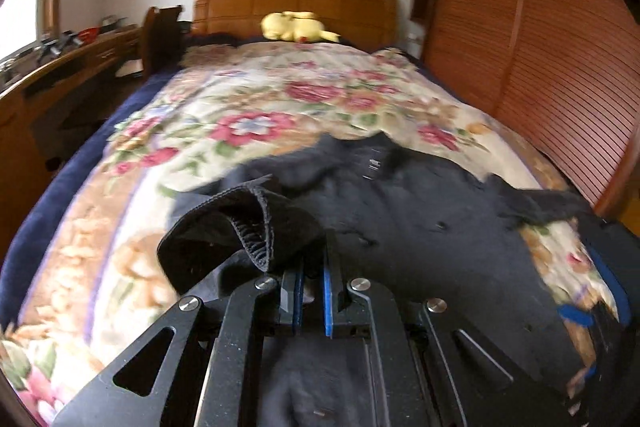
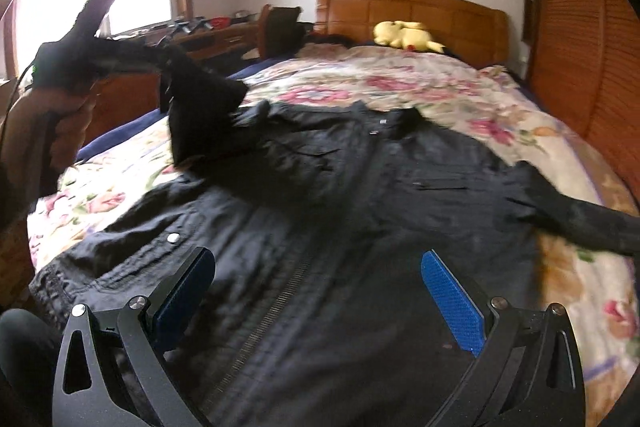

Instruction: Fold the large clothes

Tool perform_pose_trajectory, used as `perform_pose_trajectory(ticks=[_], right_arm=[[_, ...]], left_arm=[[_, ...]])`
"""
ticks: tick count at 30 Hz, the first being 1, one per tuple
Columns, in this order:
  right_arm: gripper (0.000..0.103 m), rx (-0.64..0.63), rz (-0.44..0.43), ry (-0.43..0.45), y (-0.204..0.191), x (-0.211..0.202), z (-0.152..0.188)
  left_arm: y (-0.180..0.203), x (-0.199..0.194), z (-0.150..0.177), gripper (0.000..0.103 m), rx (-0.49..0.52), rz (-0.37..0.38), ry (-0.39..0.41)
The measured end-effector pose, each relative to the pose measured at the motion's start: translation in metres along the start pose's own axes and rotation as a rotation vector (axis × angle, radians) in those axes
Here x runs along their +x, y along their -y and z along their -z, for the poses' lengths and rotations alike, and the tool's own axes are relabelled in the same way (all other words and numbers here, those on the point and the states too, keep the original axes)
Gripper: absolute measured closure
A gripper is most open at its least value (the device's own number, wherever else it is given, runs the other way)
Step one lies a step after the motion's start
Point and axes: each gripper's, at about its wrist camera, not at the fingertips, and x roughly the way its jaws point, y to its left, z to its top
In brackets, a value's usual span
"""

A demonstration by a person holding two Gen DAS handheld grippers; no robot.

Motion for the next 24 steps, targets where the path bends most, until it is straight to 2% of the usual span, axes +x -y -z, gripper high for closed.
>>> perform_pose_trajectory(ticks=[3, 8, 12, 17, 19, 22, 24], right_arm=[[0.0, 0.035, 0.028, 0.01, 0.01, -0.011, -0.004], [0.0, 0.066, 0.053, 0.018, 0.011, -0.02, -0.004], [0.0, 0.07, 0.062, -0.005, 0.004, -0.019, -0.002], [0.0, 0.059, 0.05, -0.027, -0.004, -0.018, -0.008], [0.0, 0.059, 0.034, -0.028, -0.004, -0.012, -0.015], [0.0, 0.056, 0.008, -0.031, -0.012, -0.007, -0.019], [0.0, 0.05, -0.009, -0.035, -0.017, 0.001, -0.02]], left_arm=[[0.021, -0.006, 0.016, 0.095, 0.011, 0.029, -0.012], [0.045, -0.015, 0.04, 0.095, 0.063, 0.001, -0.017], [0.047, -0.025, 0.061, 0.092, 0.084, -0.019, -0.03], [0.038, -0.047, 0.09, 0.073, 0.08, 0.016, -0.024], [0.035, -0.058, 0.099, 0.068, 0.088, 0.018, -0.007], [0.029, -0.073, 0.108, 0.065, 0.102, -0.001, 0.02], [0.021, -0.082, 0.113, 0.058, 0.092, -0.01, 0.035]])
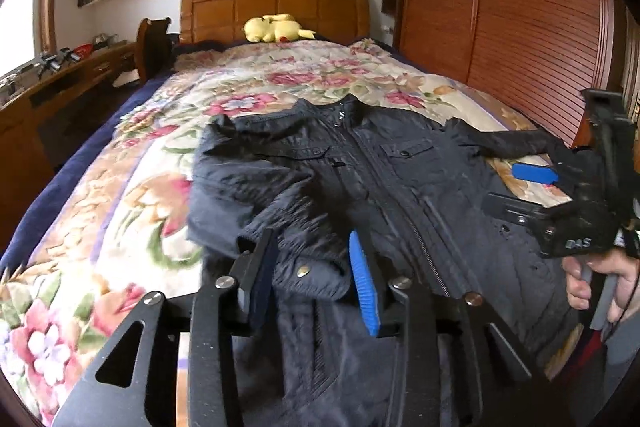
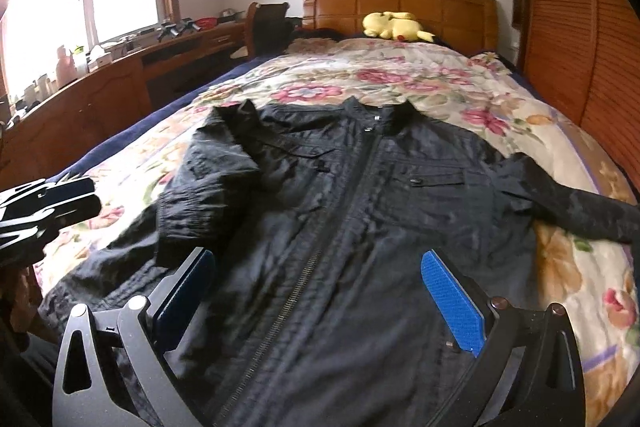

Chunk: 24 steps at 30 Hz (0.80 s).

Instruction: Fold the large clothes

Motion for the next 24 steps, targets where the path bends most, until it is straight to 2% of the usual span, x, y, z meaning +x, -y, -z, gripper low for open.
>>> perform_pose_trajectory(ticks=[2, 5, 12, 17, 20, 22, 24], right_arm=[[0.0, -0.01, -0.014, -0.009, -0.006, 0.008, 0.0], [0.0, -0.032, -0.034, -0.03, -0.017, 0.022, 0.001], [0.001, -0.109, -0.115, -0.057, -0.05, 0.056, -0.002], [0.007, -0.172, -0.177, -0.078, -0.074, 0.086, -0.009], [0.033, -0.206, -0.209, -0.106, -0.082, 0.104, -0.008], [0.076, -0.231, -0.206, -0.135, -0.082, 0.113, -0.004], [0.087, -0.24, -0.188, -0.15, -0.076, 0.119, -0.003]], left_arm=[[-0.011, -0.009, 0.006, 0.039, -0.01, -0.004, 0.016], [-0.024, -0.018, 0.012, 0.026, -0.023, -0.02, 0.032], [-0.053, -0.03, 0.022, 0.025, -0.065, -0.069, 0.05], [-0.067, -0.031, 0.027, 0.025, -0.089, -0.091, 0.047], [-0.072, -0.03, 0.03, 0.025, -0.096, -0.1, 0.045], [-0.074, -0.028, 0.031, 0.025, -0.097, -0.101, 0.041], [-0.074, -0.025, 0.031, 0.025, -0.097, -0.1, 0.036]])
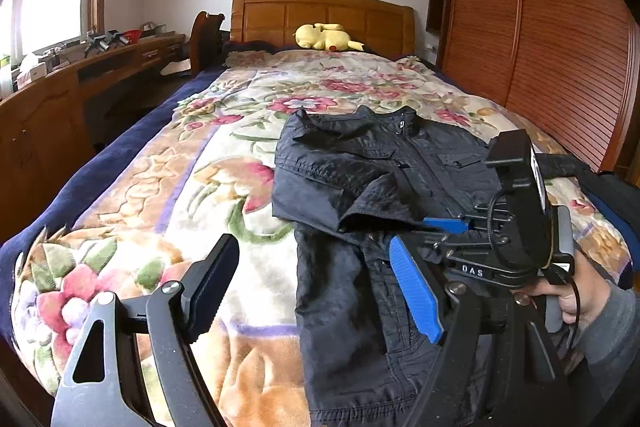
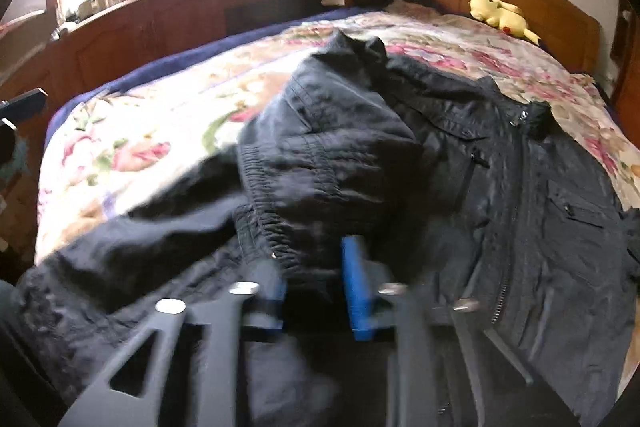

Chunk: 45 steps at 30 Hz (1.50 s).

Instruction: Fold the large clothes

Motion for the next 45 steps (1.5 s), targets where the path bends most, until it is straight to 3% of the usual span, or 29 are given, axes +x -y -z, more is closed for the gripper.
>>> perform_pose_trajectory(ticks=[4, 9, 15, 23, 30, 35, 37, 39, 45], right_arm=[[0.094, 0.037, -0.013, 0.052, 0.02, -0.019, 0.0], [0.095, 0.102, 0.013, 0.146, 0.051, -0.07, 0.009], [0.096, 0.17, 0.069, 0.193, 0.095, -0.122, 0.036], [0.098, 0.255, 0.186, 0.171, 0.146, -0.144, 0.082], [0.098, 0.298, 0.226, 0.126, 0.152, -0.155, 0.094], [0.077, 0.295, 0.225, 0.134, 0.141, -0.159, 0.085], [0.06, 0.294, 0.206, 0.144, 0.136, -0.153, 0.081], [0.052, 0.284, 0.186, 0.156, 0.135, -0.149, 0.081], [0.044, 0.206, 0.135, 0.136, 0.119, -0.134, 0.084]], left_arm=[[0.005, 0.004, -0.001, 0.025, 0.007, 0.012, -0.005], [0.027, 0.01, -0.005, 0.025, 0.027, 0.032, -0.001], [0.058, 0.015, -0.01, 0.025, 0.061, 0.065, 0.009], [0.105, 0.03, -0.016, 0.024, 0.112, 0.109, 0.003], [0.137, 0.044, -0.016, 0.025, 0.148, 0.14, -0.016], [0.149, 0.047, -0.014, 0.025, 0.173, 0.143, -0.025], [0.151, 0.048, -0.013, 0.025, 0.175, 0.141, -0.028], [0.151, 0.048, -0.013, 0.025, 0.176, 0.14, -0.03], [0.146, 0.047, -0.014, 0.024, 0.167, 0.135, -0.028]])
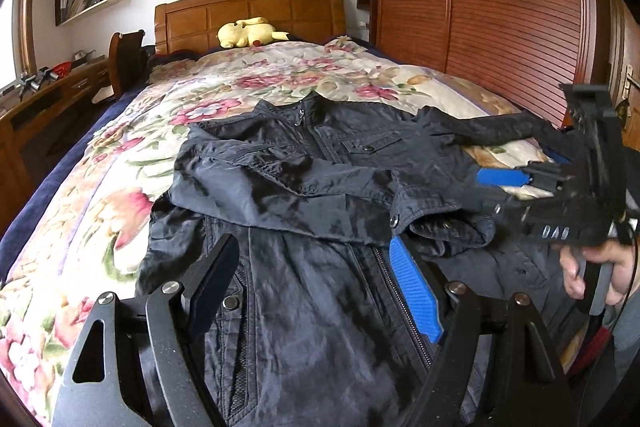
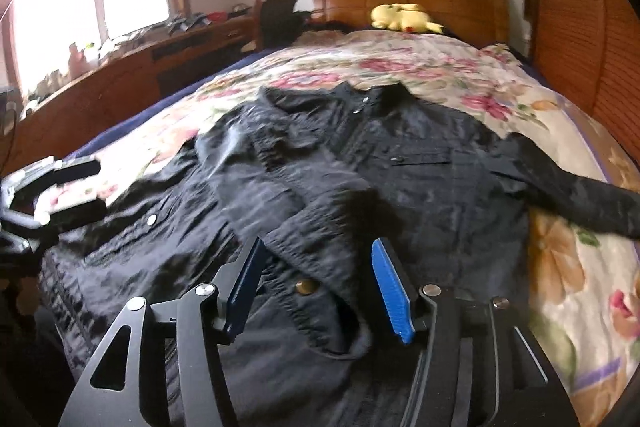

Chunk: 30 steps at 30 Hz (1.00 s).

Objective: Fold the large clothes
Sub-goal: 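Move the right tool along the other sleeve to its cuff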

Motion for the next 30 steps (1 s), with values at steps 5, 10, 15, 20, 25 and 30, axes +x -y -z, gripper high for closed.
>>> perform_pose_trajectory(ticks=[5, 10, 15, 20, 25, 30], right_arm=[[0.039, -0.077, 0.011, -0.05, -0.016, 0.017, 0.005], [0.033, -0.143, 0.051, -0.082, -0.028, 0.03, 0.007], [0.033, -0.136, 0.168, -0.109, -0.023, 0.039, 0.002], [0.033, -0.052, 0.159, -0.138, -0.005, 0.043, 0.0], [0.038, 0.003, 0.229, -0.144, 0.01, 0.039, -0.001], [0.038, 0.091, 0.359, -0.094, 0.04, 0.017, -0.007]], left_arm=[[-0.004, 0.0, 0.0, 0.024, -0.002, -0.005, -0.001], [-0.004, -0.001, 0.0, 0.025, -0.002, -0.004, 0.0], [-0.004, 0.001, 0.001, 0.025, 0.005, -0.006, -0.005], [-0.004, 0.002, 0.002, 0.025, 0.006, -0.007, -0.008], [0.0, 0.005, 0.003, 0.025, 0.01, -0.007, -0.016], [0.003, 0.006, 0.003, 0.024, 0.018, -0.004, -0.016]])
